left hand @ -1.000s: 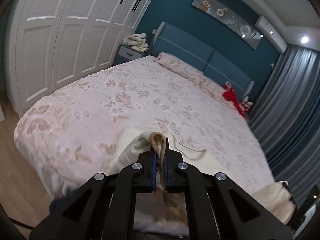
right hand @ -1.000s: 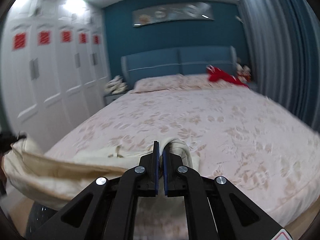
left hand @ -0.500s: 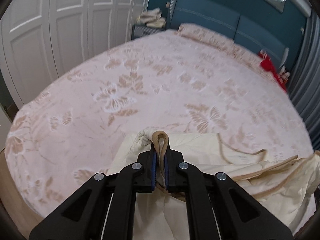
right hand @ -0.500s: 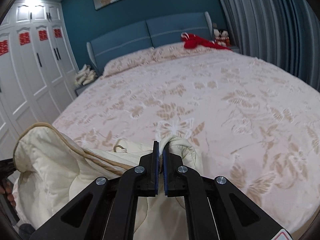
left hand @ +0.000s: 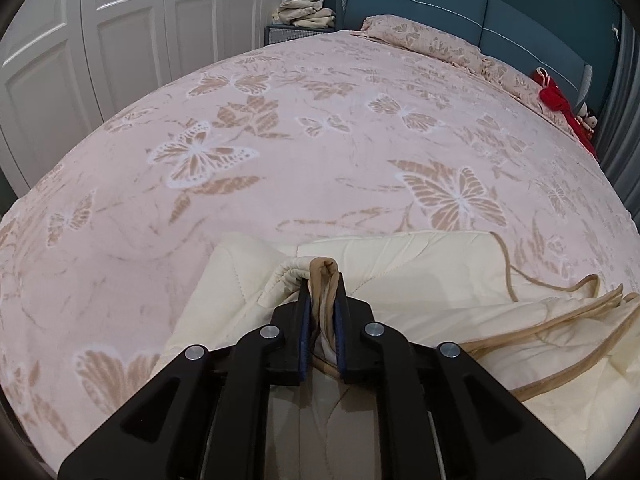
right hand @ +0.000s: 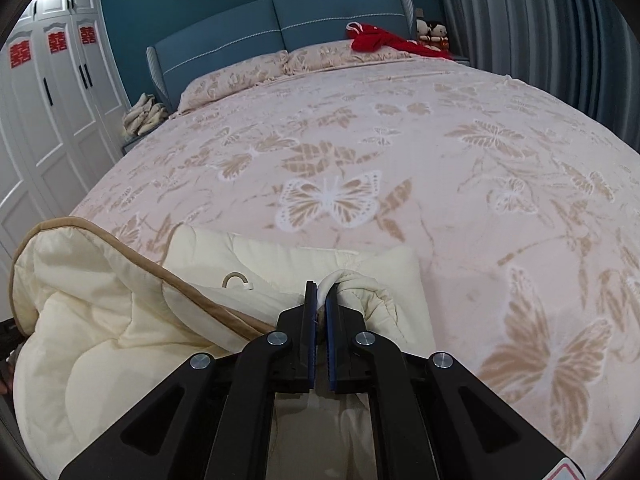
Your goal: Fold large clothes
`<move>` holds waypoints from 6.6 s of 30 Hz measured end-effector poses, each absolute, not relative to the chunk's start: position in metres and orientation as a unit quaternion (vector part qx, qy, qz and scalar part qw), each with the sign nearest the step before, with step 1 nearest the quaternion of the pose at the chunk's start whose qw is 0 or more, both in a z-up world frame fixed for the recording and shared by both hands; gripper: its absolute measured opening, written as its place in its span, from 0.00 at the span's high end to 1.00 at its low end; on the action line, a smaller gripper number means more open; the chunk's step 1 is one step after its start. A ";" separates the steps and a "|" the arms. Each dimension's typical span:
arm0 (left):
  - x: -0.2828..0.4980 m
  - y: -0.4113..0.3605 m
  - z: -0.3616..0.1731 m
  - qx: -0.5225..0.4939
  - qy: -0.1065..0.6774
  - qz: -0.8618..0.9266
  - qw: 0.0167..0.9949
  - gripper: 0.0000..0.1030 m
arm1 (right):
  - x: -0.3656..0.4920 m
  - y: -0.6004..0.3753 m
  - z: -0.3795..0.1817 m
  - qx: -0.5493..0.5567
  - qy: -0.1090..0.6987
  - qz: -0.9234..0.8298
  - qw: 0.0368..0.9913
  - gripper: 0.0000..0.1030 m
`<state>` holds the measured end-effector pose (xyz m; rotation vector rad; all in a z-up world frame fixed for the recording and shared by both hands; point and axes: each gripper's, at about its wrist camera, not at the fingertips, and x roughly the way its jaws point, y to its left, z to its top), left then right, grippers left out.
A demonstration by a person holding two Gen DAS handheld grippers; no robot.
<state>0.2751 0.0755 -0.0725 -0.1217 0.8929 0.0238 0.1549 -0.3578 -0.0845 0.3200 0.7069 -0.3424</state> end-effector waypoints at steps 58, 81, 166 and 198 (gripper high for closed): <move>0.310 -0.042 -0.095 0.011 0.487 -0.090 0.869 0.35 | 0.299 -0.225 -0.116 0.133 0.501 0.000 0.855 0.92; 0.312 -0.058 -0.104 0.052 0.470 -0.062 0.879 0.34 | 0.306 -0.209 -0.123 0.071 0.492 -0.035 0.867 0.92; 0.088 0.019 0.076 -0.140 0.398 -0.213 0.882 0.85 | 0.072 -0.175 -0.077 0.190 0.452 0.018 0.871 1.00; 0.060 -0.192 -0.004 0.000 0.500 -0.287 0.817 0.85 | -0.064 -0.304 -0.043 0.220 0.436 -0.039 0.872 0.91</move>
